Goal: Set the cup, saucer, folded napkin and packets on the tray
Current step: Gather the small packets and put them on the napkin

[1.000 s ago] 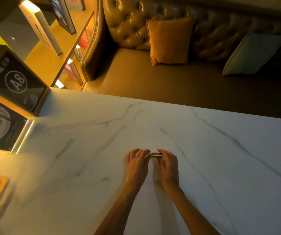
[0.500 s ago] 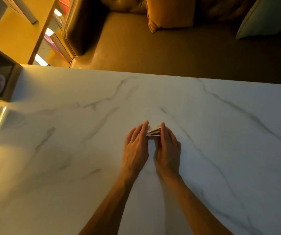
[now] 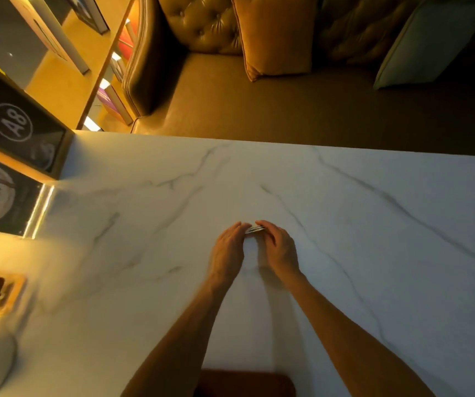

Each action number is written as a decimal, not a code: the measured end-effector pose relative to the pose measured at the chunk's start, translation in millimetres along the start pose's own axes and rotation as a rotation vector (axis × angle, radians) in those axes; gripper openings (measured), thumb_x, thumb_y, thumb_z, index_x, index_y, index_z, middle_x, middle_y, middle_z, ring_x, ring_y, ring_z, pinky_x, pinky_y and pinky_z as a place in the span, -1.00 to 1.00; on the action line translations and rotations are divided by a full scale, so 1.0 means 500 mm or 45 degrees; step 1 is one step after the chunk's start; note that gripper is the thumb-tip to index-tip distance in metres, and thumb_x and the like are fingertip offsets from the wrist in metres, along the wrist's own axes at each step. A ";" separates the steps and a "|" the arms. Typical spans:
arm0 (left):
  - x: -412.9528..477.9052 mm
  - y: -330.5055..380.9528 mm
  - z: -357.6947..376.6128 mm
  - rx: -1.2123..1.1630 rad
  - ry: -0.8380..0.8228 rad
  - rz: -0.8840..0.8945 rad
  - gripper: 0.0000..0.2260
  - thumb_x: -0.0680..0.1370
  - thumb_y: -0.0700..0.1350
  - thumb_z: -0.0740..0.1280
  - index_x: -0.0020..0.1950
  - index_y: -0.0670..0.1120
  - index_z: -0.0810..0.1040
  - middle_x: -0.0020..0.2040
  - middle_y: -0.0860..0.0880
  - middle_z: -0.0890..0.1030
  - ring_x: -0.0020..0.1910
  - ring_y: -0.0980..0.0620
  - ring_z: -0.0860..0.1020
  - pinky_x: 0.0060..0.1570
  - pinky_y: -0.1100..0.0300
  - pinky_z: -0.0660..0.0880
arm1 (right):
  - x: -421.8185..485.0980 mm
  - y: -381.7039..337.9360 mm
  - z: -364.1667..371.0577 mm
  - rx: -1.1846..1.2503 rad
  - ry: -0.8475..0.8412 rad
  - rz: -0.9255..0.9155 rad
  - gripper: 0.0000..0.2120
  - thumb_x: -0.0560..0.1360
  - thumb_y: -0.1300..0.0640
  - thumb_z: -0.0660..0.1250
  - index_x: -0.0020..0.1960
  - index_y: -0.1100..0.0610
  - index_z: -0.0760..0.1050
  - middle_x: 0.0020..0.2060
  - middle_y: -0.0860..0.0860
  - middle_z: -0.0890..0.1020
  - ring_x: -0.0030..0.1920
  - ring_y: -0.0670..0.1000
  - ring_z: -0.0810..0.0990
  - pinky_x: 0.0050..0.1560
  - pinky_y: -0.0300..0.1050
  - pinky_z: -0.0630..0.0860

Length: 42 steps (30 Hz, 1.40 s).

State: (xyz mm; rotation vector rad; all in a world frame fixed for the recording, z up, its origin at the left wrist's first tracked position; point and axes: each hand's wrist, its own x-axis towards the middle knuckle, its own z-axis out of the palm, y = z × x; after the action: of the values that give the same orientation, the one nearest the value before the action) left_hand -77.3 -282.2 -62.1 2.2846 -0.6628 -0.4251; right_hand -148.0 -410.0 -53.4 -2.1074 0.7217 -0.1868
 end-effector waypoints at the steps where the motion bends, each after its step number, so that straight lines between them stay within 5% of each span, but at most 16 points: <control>1: -0.027 0.013 -0.009 -0.084 -0.008 -0.084 -0.72 0.61 -0.23 0.23 0.28 -0.01 0.54 0.16 -0.07 0.67 0.17 -0.06 0.62 0.19 -0.01 0.54 | -0.023 -0.002 -0.010 0.018 -0.052 0.007 -0.73 0.59 0.18 0.22 0.24 0.04 0.54 0.16 0.02 0.64 0.16 0.02 0.60 0.21 -0.19 0.50; 4: -0.126 0.042 -0.032 -0.406 -0.119 -0.321 -0.83 0.66 -0.06 0.16 0.15 0.03 0.54 -0.06 -0.01 0.68 -0.11 0.01 0.65 -0.04 -0.03 0.61 | -0.124 -0.010 -0.046 0.046 -0.132 0.030 -0.74 0.59 0.12 0.23 0.24 -0.08 0.51 0.08 -0.06 0.64 0.08 -0.09 0.60 0.09 -0.29 0.52; 10: -0.380 0.107 -0.048 -0.922 -0.163 -0.564 -0.87 0.61 -0.26 0.26 0.14 -0.21 0.53 -0.03 -0.17 0.67 -0.21 -0.06 0.68 -0.22 0.17 0.66 | -0.396 -0.023 -0.101 0.127 -0.205 0.099 -0.70 0.59 0.07 0.24 0.29 -0.15 0.44 0.07 -0.16 0.60 0.00 -0.19 0.58 -0.03 -0.41 0.50; 16: -0.602 0.137 -0.028 -0.768 -0.113 -0.739 -0.90 0.59 -0.20 0.32 0.05 -0.07 0.61 -0.12 0.00 0.69 -0.17 0.04 0.69 -0.23 0.23 0.65 | -0.619 -0.001 -0.092 0.369 -0.108 0.437 -0.73 0.55 0.13 0.32 0.25 0.02 0.52 0.03 0.00 0.67 -0.09 -0.13 0.63 -0.10 -0.32 0.58; 20: -0.694 0.134 -0.004 -0.491 -0.173 -0.691 -0.82 0.60 -0.19 0.27 -0.16 -0.13 0.61 -0.29 -0.10 0.62 -0.34 0.06 0.54 -0.32 0.16 0.49 | -0.722 0.021 -0.081 0.377 -0.183 0.592 -0.76 0.55 0.17 0.32 0.21 0.09 0.57 -0.11 0.01 0.68 -0.26 -0.13 0.61 -0.29 -0.38 0.54; 24: -0.727 0.128 0.010 -0.368 -0.122 -0.745 -0.70 0.59 -0.20 0.27 -0.35 -0.07 0.50 -0.44 0.01 0.46 -0.42 0.09 0.39 -0.35 0.16 0.33 | -0.762 0.030 -0.080 0.281 -0.211 0.632 -0.71 0.54 0.17 0.32 0.26 0.11 0.56 0.08 0.04 0.67 0.02 -0.06 0.60 0.00 -0.35 0.49; 29: -0.710 0.130 0.012 -0.261 -0.068 -0.795 -0.85 0.58 -0.17 0.33 0.12 -0.14 0.62 -0.03 -0.06 0.66 -0.05 0.04 0.61 -0.09 0.21 0.53 | -0.747 0.018 -0.080 0.223 -0.194 0.668 -0.67 0.54 0.20 0.30 0.30 0.16 0.51 0.18 0.10 0.63 0.17 0.04 0.59 0.11 -0.24 0.47; 42: -0.684 0.098 0.029 -0.288 -0.147 -0.744 -0.77 0.62 -0.19 0.23 0.23 -0.18 0.57 0.10 -0.14 0.62 0.06 -0.03 0.60 0.11 0.03 0.60 | -0.709 0.002 -0.039 0.081 -0.398 0.670 -0.61 0.57 0.27 0.21 0.39 0.15 0.40 0.24 0.14 0.57 0.25 0.10 0.54 0.25 -0.09 0.49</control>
State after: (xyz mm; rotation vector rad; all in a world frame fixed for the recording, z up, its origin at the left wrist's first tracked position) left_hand -379.2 -125.4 -0.3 2.2142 0.0215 -0.8622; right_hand -446.9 -226.4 2.5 -1.7608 1.0281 0.3935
